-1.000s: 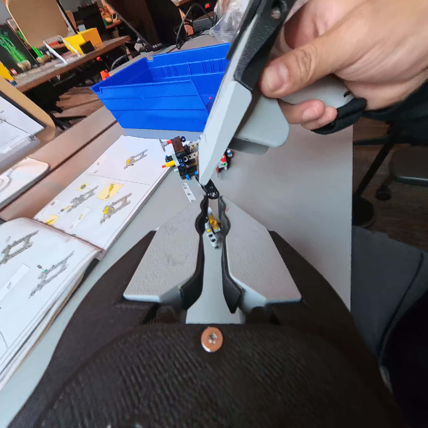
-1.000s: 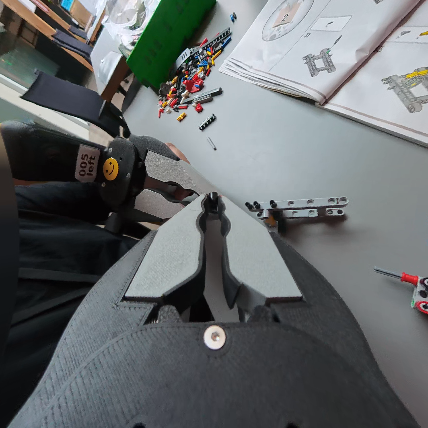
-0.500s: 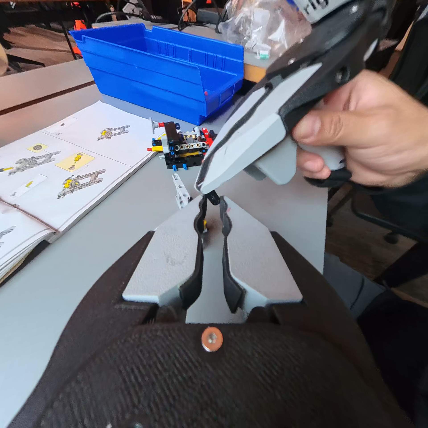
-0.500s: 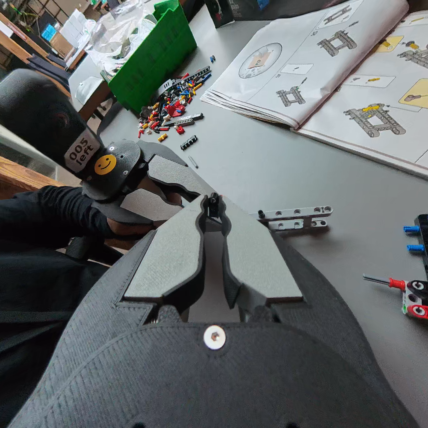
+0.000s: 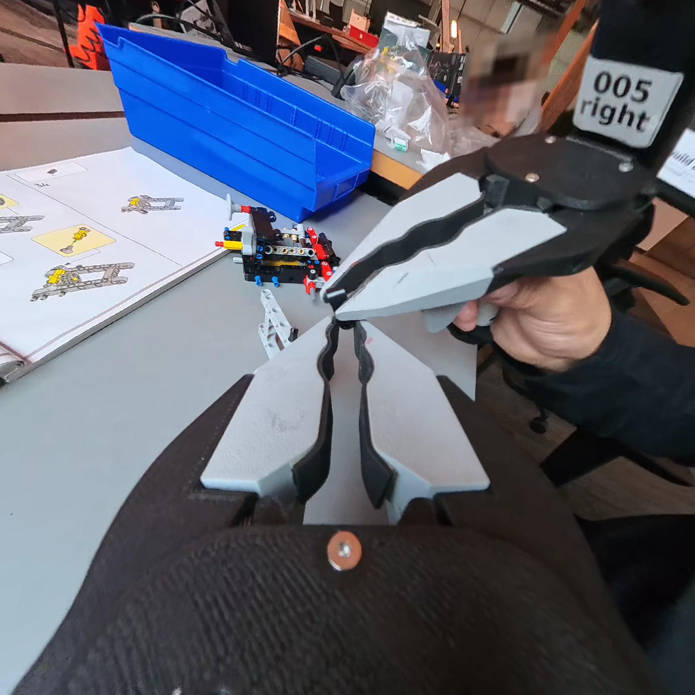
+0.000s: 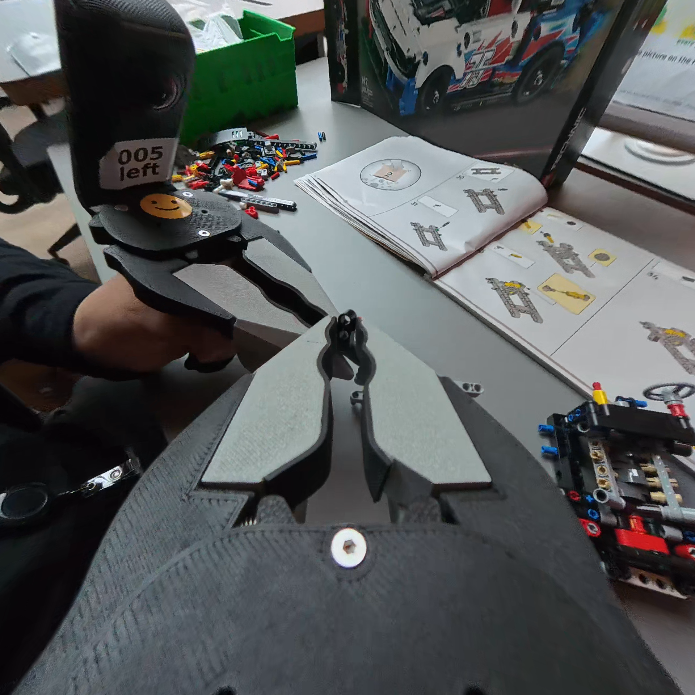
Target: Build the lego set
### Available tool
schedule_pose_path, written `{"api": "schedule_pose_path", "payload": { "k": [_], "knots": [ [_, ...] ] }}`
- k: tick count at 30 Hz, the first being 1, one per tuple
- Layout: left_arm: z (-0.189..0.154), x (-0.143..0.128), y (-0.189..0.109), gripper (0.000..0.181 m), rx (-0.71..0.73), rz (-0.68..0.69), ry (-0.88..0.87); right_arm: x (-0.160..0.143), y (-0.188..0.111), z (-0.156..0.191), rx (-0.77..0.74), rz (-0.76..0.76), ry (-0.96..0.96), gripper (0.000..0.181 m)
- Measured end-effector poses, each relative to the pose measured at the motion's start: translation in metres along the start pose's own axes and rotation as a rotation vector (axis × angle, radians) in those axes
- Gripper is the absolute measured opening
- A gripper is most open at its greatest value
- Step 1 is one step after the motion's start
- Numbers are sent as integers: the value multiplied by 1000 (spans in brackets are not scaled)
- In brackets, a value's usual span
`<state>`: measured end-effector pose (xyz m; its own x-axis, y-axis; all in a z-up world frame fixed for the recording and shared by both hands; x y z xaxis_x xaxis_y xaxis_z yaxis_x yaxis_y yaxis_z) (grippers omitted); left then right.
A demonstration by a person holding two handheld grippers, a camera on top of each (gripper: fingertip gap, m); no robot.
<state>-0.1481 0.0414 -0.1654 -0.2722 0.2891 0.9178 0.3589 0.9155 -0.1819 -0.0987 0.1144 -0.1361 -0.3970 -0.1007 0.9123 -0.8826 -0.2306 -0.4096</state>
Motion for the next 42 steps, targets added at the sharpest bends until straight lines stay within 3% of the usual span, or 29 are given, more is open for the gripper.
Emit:
{"api": "schedule_pose_path", "payload": {
  "k": [13,23,35,38,42],
  "knots": [
    [-4,4,-2,4,-107,-77,-104,-1,-6,-2,79,-139,164,6],
    [7,-1,1,4,-126,-108,-223,-1,2,10,-202,-106,-111,4],
    [6,0,-1,3,-223,-147,-227,3,-6,8,-150,-117,-95,4],
    [12,1,-8,4,-99,-60,-16,6,-13,-15,-77,-14,-26,4],
    [21,-7,-2,34,32,128,170,-11,-1,-44,22,310,66,4]
  ]
}}
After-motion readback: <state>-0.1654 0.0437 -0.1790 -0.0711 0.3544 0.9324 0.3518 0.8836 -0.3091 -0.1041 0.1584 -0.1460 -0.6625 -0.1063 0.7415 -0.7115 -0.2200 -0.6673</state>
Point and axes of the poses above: each gripper's, where its closed fingertips meet, y out along the fingers, x out of its top, z = x × y across the jaws, the point moved 7 cm from there along -y, back along the fingers, and after that the axes turned 9 degrees about -x, right-handed, at the moved point
